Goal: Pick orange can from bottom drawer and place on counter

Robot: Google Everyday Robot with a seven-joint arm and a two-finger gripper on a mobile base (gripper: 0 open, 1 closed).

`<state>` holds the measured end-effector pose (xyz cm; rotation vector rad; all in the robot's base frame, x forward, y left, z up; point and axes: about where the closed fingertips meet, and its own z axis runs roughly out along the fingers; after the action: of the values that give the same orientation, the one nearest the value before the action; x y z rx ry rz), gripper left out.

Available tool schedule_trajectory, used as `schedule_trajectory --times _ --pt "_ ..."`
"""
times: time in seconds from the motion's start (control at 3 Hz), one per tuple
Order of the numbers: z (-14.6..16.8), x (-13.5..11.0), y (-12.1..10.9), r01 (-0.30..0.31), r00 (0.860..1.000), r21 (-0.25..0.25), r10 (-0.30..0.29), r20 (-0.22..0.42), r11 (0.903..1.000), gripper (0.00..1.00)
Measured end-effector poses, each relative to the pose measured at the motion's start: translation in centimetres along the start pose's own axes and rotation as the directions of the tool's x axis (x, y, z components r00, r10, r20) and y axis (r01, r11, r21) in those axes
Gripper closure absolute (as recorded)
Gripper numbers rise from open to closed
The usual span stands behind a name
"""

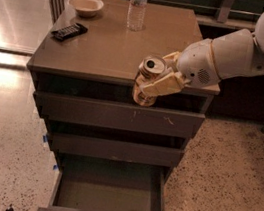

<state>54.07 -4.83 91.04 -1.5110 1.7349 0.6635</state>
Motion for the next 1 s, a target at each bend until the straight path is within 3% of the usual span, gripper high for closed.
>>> schedule_trajectory --times 0.33,1.0 --pt "0.2 0.0 -0.5 -0.023 0.999 0.018 0.024 -0.027 0.9996 1.0" --pt "0.2 -0.8 -8.0 -0.136 0.989 0.142 0.142 -0.034 0.9805 1.0"
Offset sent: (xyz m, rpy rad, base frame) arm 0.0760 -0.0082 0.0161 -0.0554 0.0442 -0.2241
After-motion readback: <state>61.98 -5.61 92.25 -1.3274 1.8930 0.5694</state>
